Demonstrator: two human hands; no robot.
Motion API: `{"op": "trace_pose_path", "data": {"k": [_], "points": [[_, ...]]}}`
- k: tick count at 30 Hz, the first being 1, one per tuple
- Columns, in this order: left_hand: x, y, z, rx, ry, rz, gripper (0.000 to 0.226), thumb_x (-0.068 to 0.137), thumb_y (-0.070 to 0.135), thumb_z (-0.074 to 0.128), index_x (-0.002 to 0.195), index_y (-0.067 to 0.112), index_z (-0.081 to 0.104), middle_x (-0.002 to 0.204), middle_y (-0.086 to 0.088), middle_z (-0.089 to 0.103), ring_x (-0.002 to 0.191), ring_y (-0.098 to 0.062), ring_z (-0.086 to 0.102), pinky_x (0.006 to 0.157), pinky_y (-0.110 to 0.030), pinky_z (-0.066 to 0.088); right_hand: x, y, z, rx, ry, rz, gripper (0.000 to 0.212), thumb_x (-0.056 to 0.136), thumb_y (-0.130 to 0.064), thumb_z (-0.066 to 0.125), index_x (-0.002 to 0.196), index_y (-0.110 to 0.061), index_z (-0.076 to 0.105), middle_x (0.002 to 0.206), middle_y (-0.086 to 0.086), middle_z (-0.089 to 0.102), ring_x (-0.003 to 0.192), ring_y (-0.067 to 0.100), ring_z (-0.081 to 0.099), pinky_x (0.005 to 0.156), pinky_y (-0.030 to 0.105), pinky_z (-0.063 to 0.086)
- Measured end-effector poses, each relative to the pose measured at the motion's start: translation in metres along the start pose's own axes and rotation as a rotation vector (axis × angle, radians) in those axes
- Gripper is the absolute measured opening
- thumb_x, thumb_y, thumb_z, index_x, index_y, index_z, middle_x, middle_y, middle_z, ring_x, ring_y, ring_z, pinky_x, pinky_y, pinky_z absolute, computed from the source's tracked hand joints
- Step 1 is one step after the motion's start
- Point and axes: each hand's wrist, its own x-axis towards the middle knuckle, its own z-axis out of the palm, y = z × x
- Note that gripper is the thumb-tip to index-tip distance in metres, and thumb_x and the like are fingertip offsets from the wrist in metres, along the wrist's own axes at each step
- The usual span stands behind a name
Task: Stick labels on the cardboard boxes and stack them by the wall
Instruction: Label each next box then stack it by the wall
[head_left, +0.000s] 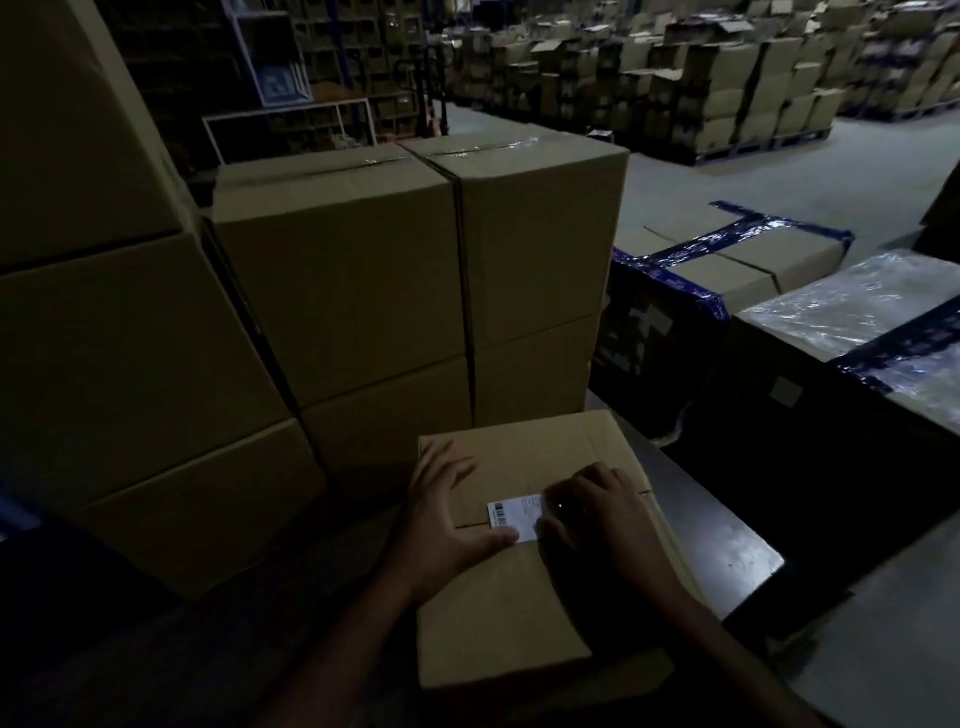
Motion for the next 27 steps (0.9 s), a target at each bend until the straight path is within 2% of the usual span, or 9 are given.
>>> {"op": "trace_pose_path", "data": {"k": [3, 6, 8, 13, 17, 19, 21, 24, 27], "points": [[0.000, 0.000, 0.001, -0.014, -0.002, -0.016, 0.098, 0.058, 0.071, 0.080, 0.142, 0.039, 0.041, 0.159, 0.021, 0.013, 0.146, 0.003, 0.008, 0.119, -0.036, 0.019, 0.005, 0.007, 0.000, 0.062, -0.016, 0.011, 0.011, 0.081, -0.045, 0.065, 0.085, -0.035, 0.063, 0.091, -0.022, 0.047, 0.090, 0.001, 0.042, 0.070, 0.007, 0.029], [0.000, -0.001, 0.002, -0.011, 0.001, -0.014, 0.098, 0.057, 0.074, 0.078, 0.142, 0.040, 0.041, 0.160, 0.021, 0.015, 0.147, 0.002, 0.008, 0.120, -0.037, 0.020, 0.007, 0.008, 0.002, 0.052, -0.008, 0.023, 0.014, 0.082, -0.044, 0.065, 0.094, -0.037, 0.063, 0.094, -0.022, 0.045, 0.091, 0.000, 0.037, 0.070, 0.007, 0.027], [0.000, -0.002, 0.002, -0.006, 0.000, -0.022, 0.098, 0.059, 0.071, 0.080, 0.143, 0.040, 0.041, 0.159, 0.022, 0.014, 0.146, 0.003, 0.007, 0.118, -0.035, 0.019, 0.008, 0.006, 0.003, 0.030, -0.021, 0.001, 0.018, 0.083, -0.044, 0.062, 0.100, -0.037, 0.062, 0.097, -0.019, 0.044, 0.093, 0.001, 0.035, 0.071, 0.009, 0.027], [0.000, -0.001, 0.002, -0.004, -0.003, -0.027, 0.095, 0.061, 0.069, 0.079, 0.142, 0.039, 0.042, 0.160, 0.022, 0.013, 0.146, 0.003, 0.006, 0.118, -0.035, 0.018, 0.013, -0.003, 0.009, -0.064, 0.005, 0.024, 0.017, 0.087, -0.052, 0.051, 0.093, -0.036, 0.052, 0.090, -0.018, 0.038, 0.086, 0.005, 0.031, 0.072, 0.023, 0.026], [0.000, -0.002, 0.002, -0.012, 0.018, -0.004, 0.095, 0.057, 0.073, 0.075, 0.140, 0.037, 0.044, 0.160, 0.017, 0.019, 0.147, 0.002, 0.008, 0.120, -0.035, 0.020, 0.021, -0.005, 0.016, -0.174, 0.032, 0.009, 0.019, 0.090, -0.049, 0.042, 0.084, -0.032, 0.044, 0.083, -0.013, 0.036, 0.083, 0.012, 0.036, 0.072, 0.027, 0.026], [-0.001, -0.001, 0.002, -0.012, 0.018, -0.007, 0.095, 0.058, 0.073, 0.075, 0.140, 0.036, 0.044, 0.160, 0.017, 0.017, 0.147, 0.003, 0.006, 0.120, -0.035, 0.019, 0.023, -0.002, 0.018, -0.166, 0.030, 0.019, 0.022, 0.089, -0.050, 0.032, 0.082, -0.030, 0.038, 0.082, -0.011, 0.033, 0.081, 0.013, 0.033, 0.073, 0.028, 0.028], [-0.002, 0.000, 0.002, -0.015, 0.019, -0.009, 0.093, 0.061, 0.070, 0.077, 0.141, 0.036, 0.043, 0.160, 0.018, 0.015, 0.147, 0.003, 0.005, 0.120, -0.035, 0.019, 0.024, 0.003, 0.020, -0.169, 0.012, 0.026, 0.025, 0.088, -0.052, 0.025, 0.081, -0.029, 0.035, 0.083, -0.011, 0.031, 0.081, 0.013, 0.029, 0.072, 0.028, 0.022], [-0.001, -0.002, 0.002, -0.013, 0.017, -0.006, 0.093, 0.061, 0.072, 0.076, 0.140, 0.039, 0.042, 0.161, 0.019, 0.013, 0.147, 0.003, 0.003, 0.120, -0.036, 0.019, 0.024, 0.004, 0.020, -0.121, 0.042, 0.050, 0.023, 0.092, -0.048, 0.036, 0.082, -0.027, 0.039, 0.083, -0.010, 0.033, 0.082, 0.013, 0.031, 0.070, 0.025, 0.016], [-0.001, -0.003, 0.001, -0.020, 0.022, 0.001, 0.090, 0.061, 0.070, 0.077, 0.138, 0.039, 0.043, 0.160, 0.019, 0.015, 0.147, 0.003, 0.004, 0.118, -0.033, 0.017, 0.024, 0.001, 0.019, -0.099, 0.061, 0.097, 0.014, 0.093, -0.044, 0.045, 0.092, -0.031, 0.048, 0.093, -0.013, 0.042, 0.087, 0.008, 0.030, 0.072, 0.023, 0.021]]}}
